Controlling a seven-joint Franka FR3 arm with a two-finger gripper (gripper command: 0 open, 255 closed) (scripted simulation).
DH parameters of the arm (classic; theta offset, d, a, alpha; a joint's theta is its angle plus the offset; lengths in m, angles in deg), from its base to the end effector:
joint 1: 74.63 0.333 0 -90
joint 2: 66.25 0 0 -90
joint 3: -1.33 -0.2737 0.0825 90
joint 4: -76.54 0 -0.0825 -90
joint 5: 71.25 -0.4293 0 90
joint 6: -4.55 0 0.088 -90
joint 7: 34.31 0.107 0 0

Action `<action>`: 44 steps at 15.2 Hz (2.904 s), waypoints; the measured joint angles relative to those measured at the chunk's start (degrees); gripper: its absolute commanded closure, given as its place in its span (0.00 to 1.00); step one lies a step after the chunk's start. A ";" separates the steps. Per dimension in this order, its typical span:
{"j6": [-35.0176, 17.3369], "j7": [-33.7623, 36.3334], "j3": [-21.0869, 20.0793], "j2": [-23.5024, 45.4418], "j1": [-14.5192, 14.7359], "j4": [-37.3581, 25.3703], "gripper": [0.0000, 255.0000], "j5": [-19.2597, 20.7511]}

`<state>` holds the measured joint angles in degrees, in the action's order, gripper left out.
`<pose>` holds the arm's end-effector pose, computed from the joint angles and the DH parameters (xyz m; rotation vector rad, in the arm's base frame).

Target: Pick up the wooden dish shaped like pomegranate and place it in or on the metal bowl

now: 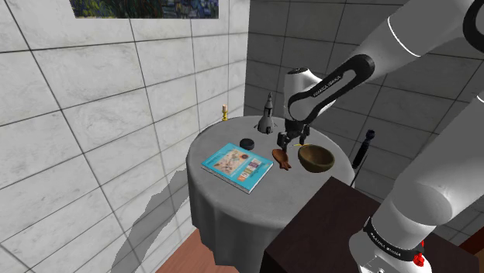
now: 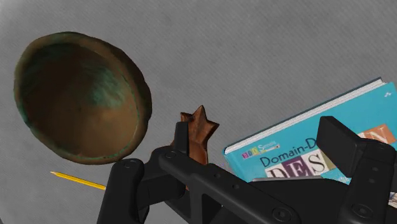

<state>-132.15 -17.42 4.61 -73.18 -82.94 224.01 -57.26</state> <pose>0.4565 -0.0949 0.2231 2.9467 -0.4646 -0.0881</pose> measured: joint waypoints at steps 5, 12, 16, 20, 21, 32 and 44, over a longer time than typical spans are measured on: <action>-8.92 4.64 1.58 12.96 -1.78 -5.17 0.00 3.99; -17.83 11.11 4.85 29.00 -2.39 -13.90 0.00 8.11; -20.57 13.36 6.34 36.69 -2.56 -19.68 0.00 8.55; -22.81 13.81 6.92 40.32 -2.90 -21.31 0.00 8.90; -23.38 13.98 7.06 40.97 -2.89 -21.40 0.00 9.02; -24.99 14.16 7.30 43.88 -3.18 -22.89 1.00 9.19; -24.07 13.77 7.10 42.47 -3.34 -22.34 1.00 9.03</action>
<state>-156.22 -3.65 11.72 -30.71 -86.28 201.67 -48.23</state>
